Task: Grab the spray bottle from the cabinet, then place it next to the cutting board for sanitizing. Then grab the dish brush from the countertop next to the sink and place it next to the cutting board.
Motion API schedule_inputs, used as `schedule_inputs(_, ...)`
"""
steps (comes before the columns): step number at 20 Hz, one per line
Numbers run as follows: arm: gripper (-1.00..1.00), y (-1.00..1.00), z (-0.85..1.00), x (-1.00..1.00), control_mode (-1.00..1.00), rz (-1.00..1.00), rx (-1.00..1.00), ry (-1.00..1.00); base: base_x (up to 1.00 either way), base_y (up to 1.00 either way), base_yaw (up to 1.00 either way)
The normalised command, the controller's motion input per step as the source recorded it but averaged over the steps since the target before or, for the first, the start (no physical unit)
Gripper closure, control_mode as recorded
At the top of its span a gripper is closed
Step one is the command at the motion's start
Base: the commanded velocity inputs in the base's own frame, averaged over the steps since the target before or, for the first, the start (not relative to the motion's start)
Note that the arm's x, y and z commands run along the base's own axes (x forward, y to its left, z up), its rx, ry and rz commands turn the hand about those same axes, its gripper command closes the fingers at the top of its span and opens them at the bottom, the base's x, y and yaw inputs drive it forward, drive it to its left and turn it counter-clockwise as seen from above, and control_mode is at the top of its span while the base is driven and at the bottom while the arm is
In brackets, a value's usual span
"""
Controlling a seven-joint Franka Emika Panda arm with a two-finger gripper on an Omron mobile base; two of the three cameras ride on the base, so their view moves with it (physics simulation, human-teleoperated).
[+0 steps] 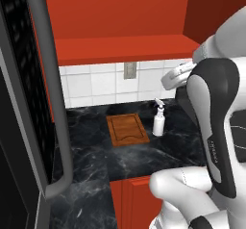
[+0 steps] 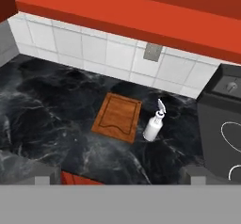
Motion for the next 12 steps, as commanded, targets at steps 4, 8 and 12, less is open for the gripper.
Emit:
schedule_inputs(4,-1.00,-0.26,-0.61,0.00,-1.00,-0.03,0.00,0.00,0.00,0.00,0.00)
schedule_inputs(8,-1.00,-0.23,-0.32,0.00,-1.00,-0.03,0.09,-0.04,0.00,0.00,0.00)
schedule_inputs(12,-1.00,-0.02,-0.16,0.00,-1.00,-0.08,0.05,0.00,0.00,0.00,0.00)
